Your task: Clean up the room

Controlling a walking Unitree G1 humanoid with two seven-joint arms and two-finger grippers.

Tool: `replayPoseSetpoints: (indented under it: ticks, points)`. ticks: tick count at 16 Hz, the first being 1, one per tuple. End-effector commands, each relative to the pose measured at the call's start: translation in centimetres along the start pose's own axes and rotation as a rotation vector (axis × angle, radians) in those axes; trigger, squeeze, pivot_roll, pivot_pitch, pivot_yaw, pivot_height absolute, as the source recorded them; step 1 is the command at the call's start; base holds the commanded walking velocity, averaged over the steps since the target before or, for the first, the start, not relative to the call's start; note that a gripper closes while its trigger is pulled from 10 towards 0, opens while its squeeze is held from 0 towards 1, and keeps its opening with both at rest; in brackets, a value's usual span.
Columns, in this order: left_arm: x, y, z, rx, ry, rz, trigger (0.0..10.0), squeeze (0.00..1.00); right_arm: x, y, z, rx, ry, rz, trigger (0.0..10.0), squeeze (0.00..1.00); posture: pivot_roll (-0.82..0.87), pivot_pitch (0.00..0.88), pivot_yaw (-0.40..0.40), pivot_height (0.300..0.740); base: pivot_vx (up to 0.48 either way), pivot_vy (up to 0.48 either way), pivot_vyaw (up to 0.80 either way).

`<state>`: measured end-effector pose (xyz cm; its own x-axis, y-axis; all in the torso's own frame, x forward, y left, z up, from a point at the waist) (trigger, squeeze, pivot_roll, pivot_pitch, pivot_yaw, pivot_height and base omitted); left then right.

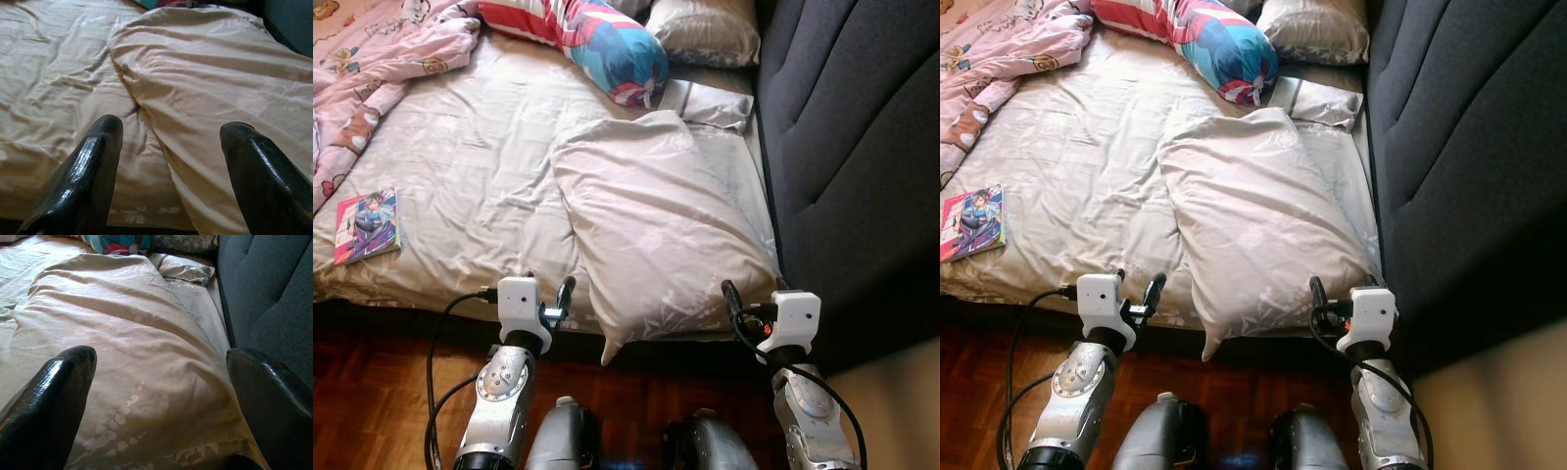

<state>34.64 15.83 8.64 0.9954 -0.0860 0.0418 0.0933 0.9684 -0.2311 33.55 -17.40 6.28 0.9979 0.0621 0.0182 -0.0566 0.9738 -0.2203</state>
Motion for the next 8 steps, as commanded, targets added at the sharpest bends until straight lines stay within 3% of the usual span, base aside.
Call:
replayPoseSetpoints:
  ticks: [1, 8]
  points:
    - [-0.3, -0.09, -0.14, -0.006, 0.008, -0.006, 10.0, 0.0, -0.53, 0.07, -1.07, 0.0, 0.04, 0.002, 10.0, 0.0, -0.01, 0.273, 0.01, 0.661, 0.277, 0.0, 0.0]
    - [-0.18, -0.17, 0.08, -0.006, 0.006, -0.012, 10.0, 0.0, -0.47, 0.47, -1.14, 0.004, 0.045, 0.022, 10.0, 0.0, -0.01, 0.277, 0.013, 0.661, 0.281, 0.0, 0.0]
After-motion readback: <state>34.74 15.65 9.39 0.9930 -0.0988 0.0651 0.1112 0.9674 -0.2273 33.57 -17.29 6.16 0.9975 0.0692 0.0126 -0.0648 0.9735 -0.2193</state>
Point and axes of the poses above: a point about 5 cm out from each wrist's last joint towards the gripper, its own x axis pointing out of the wrist towards the gripper, its own z axis along the axis of the wrist's last joint, y = z × x, the point moved 5 cm from there along x, pointing out of the wrist towards the gripper, and after that the axes turned 12 degrees about -x, right-handed, at the moved point
